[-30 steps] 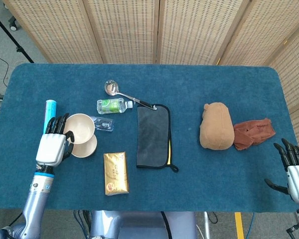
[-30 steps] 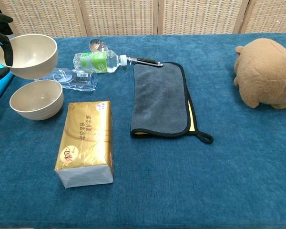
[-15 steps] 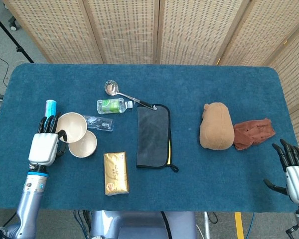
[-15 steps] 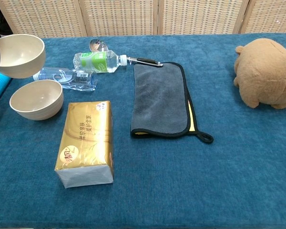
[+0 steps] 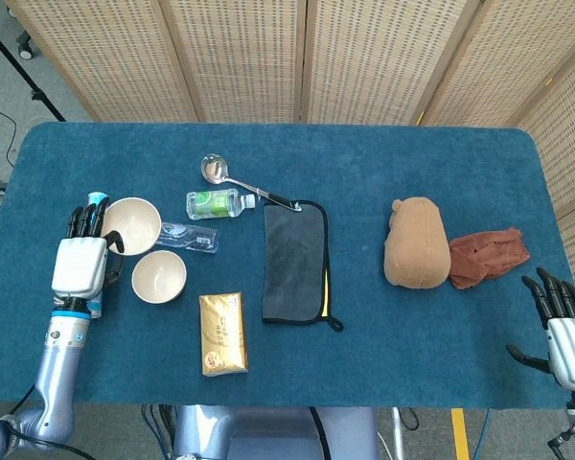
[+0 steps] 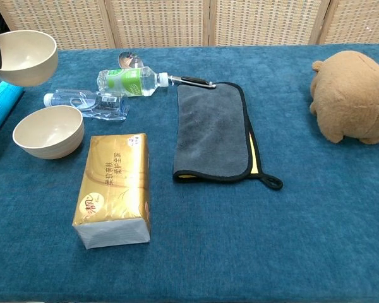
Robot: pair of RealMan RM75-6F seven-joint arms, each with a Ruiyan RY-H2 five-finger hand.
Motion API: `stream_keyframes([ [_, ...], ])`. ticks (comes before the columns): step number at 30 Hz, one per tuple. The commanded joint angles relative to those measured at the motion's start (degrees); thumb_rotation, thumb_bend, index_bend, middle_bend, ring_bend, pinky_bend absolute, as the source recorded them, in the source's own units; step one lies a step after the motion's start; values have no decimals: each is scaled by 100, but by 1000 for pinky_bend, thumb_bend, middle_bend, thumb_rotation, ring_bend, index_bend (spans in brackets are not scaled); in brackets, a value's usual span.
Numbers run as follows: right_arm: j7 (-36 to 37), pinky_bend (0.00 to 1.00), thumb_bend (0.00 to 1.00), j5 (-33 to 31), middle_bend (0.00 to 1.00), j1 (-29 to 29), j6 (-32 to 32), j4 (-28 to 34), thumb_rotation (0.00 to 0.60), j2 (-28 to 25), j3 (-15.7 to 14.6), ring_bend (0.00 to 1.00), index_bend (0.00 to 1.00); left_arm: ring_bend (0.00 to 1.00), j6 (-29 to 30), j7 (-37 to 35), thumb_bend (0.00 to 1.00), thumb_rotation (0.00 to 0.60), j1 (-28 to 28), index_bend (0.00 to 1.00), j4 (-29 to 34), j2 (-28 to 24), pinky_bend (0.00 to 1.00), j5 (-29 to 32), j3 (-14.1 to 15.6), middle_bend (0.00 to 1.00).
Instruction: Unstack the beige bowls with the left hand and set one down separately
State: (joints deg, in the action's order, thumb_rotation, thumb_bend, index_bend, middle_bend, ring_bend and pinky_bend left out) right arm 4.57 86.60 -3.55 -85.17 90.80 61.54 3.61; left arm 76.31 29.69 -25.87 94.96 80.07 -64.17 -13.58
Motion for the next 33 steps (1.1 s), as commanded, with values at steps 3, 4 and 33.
stream_keyframes([
  [3, -23, 51, 105, -92, 0, -37, 98, -38, 600, 27, 22, 0, 82, 1, -214, -122, 424, 600, -128, 754, -314, 45, 0, 212, -117, 11],
  [4, -25, 51, 105, -103, 0, -41, 108, -40, 600, 30, 25, 0, 82, 1, -237, -139, 424, 600, -142, 754, -353, 51, 0, 226, -126, 11],
  [33, -396, 51, 105, -770, 0, -297, 782, -317, 600, 292, 160, 0, 82, 2, -1788, -1436, 424, 600, -1276, 765, -3510, 936, 0, 500, -511, 12],
])
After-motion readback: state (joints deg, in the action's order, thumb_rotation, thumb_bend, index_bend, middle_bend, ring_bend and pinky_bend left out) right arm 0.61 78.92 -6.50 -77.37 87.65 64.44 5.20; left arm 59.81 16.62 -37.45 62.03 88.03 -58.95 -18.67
